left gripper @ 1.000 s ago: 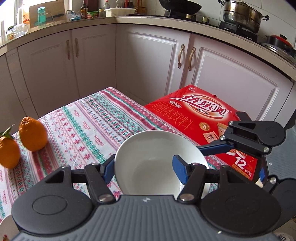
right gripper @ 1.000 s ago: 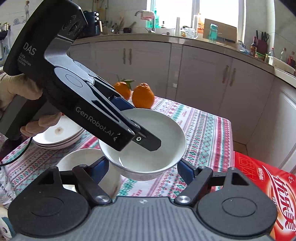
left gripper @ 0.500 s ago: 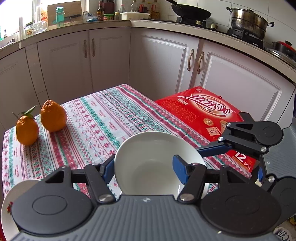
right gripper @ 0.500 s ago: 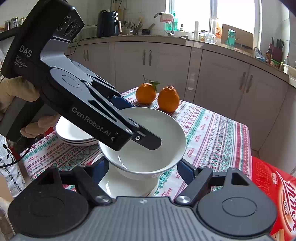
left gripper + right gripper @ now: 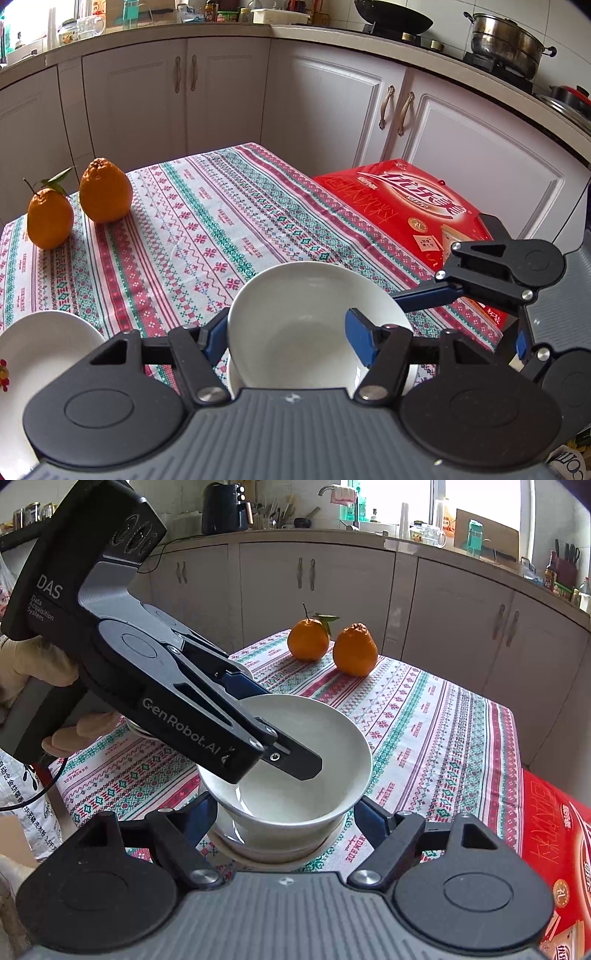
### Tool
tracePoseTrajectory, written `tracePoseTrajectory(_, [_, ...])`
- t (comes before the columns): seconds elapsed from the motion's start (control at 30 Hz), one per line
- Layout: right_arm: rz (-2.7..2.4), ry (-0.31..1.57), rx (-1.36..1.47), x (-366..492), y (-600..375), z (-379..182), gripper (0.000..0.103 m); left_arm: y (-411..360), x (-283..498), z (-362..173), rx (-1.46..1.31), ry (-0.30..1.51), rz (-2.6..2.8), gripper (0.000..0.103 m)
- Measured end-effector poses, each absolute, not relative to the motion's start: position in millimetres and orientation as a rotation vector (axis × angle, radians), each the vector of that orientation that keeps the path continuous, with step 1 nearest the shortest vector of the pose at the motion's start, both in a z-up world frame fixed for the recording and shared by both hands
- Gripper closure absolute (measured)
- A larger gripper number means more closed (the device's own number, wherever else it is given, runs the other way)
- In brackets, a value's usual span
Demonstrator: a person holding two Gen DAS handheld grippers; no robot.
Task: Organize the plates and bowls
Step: 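Carry the white bowl with the left tool over the bowl stack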
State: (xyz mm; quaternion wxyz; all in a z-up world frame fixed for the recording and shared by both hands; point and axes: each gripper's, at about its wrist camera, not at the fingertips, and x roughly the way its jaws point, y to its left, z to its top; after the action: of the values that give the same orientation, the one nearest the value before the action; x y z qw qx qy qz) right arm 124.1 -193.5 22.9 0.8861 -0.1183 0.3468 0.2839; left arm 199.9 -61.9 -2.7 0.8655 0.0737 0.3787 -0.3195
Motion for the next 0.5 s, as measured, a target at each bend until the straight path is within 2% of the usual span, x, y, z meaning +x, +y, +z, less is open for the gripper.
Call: tracePoseTrajectory(0.5, [0.601, 0.742, -0.243, 125.3, -191.8, 16.3, 0.018, -60.2, 199.4, -14.8, 0.149, 0.809, -0.670, 0.039])
